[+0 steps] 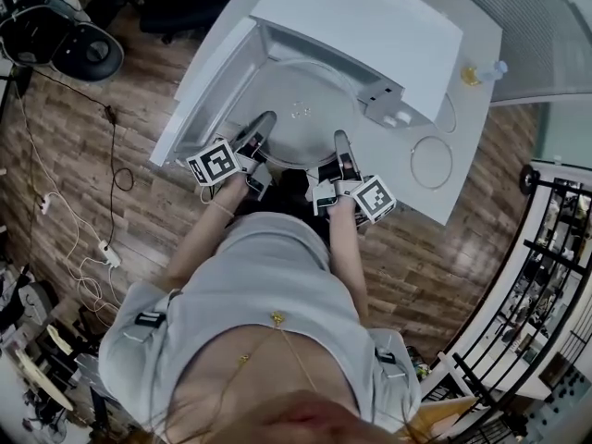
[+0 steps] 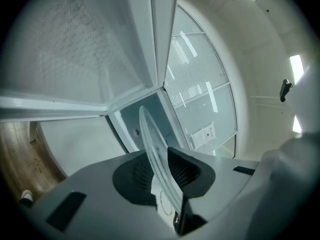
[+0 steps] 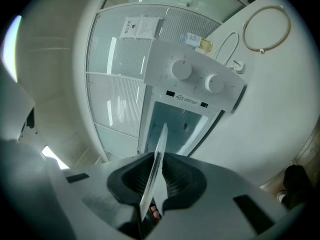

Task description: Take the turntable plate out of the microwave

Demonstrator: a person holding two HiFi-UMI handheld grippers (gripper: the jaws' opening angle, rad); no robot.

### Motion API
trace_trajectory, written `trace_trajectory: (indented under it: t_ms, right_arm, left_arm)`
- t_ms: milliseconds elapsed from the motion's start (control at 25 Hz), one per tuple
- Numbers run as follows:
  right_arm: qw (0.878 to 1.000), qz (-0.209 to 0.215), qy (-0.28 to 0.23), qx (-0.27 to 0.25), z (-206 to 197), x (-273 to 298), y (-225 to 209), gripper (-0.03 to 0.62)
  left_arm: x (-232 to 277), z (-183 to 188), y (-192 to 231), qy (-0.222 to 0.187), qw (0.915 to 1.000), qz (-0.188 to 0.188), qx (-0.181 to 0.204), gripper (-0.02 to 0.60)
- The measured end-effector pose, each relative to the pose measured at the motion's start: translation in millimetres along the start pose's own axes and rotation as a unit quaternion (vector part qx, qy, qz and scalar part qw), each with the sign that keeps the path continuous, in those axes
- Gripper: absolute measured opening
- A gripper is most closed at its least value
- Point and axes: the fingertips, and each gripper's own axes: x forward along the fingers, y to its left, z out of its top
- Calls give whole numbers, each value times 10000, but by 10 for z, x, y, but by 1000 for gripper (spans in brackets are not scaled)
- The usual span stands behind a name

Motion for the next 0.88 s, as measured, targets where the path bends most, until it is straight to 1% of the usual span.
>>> trace_trajectory:
  t_ms: [160, 280, 440, 640, 760, 880]
  right_arm:
    - [9998, 172, -66, -76, -31, -106, 180, 54]
    - [9998, 150, -128, -67, -65, -192, 266, 55]
    - [9994, 283, -175, -72, -68, -255, 403, 55]
    - [9985, 477, -228, -114, -19, -267, 592, 55]
    - [9977, 622, -261, -52, 29, -264, 700, 55]
    - [9964, 786, -269, -170, 127, -232, 822, 55]
  left_arm:
    - [-113, 10, -138, 58, 9998, -155, 56, 89]
    - [-187, 23, -234, 72, 9997, -232, 64, 89]
    - [-251, 44, -361, 117, 9991, -321, 238, 91]
    - [-279, 128, -520, 105, 9985, -442, 308, 91]
    - [-269, 169, -630, 70, 9977, -540, 403, 91]
    - [-224, 214, -738, 46, 9967, -656, 482, 91]
